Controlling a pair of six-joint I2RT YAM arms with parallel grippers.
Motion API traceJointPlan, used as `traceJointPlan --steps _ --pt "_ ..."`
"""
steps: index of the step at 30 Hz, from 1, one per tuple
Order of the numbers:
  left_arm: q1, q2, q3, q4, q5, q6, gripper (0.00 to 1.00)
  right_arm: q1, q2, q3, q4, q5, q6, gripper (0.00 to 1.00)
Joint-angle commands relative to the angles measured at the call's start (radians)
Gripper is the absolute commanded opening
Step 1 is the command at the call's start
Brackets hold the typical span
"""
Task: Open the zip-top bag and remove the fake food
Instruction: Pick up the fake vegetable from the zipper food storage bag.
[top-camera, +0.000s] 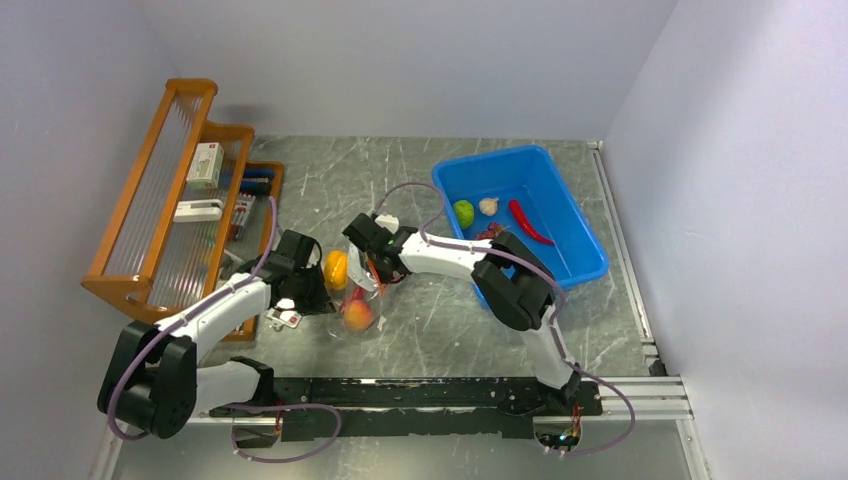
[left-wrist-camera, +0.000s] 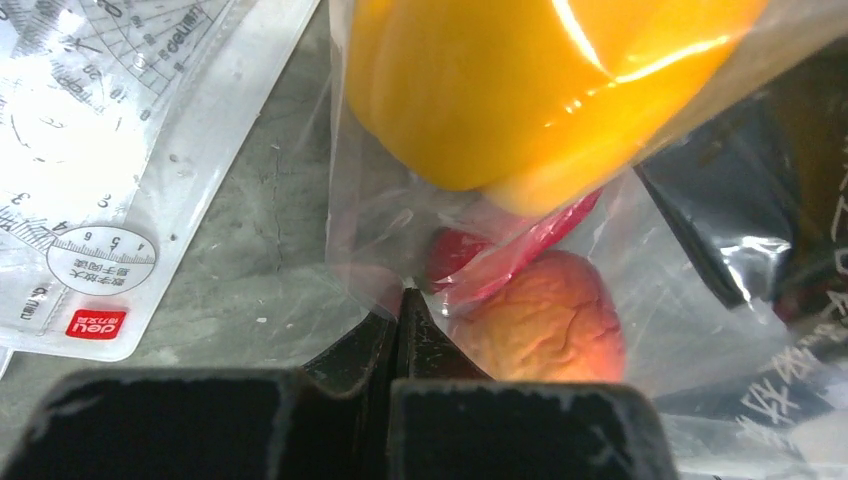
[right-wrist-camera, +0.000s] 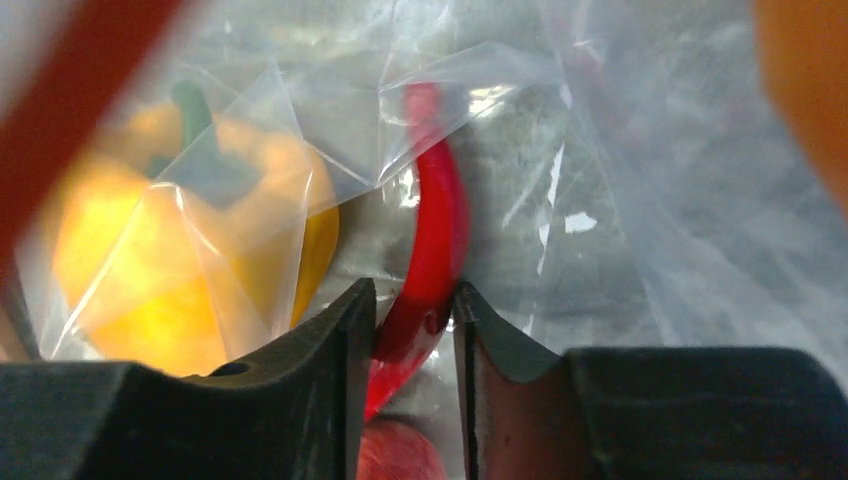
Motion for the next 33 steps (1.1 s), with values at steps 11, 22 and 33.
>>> traceJointPlan --steps 11,22,33 --pt "0.006 -0.13 -0.015 -0.017 -0.12 -0.055 0.07 0.006 -0.229 -0.198 0.118 0.063 -0.094 0.13" --pt "0.007 -0.106 -0.032 0.003 -0.059 -0.057 0.07 0.006 -0.273 -0.272 0.122 0.152 -0.024 0.02" --pt "0.006 -0.065 -0.035 0.063 0.059 -0.009 0.07 0.01 -0.389 -0.443 0.396 0.213 -0.089 0.01"
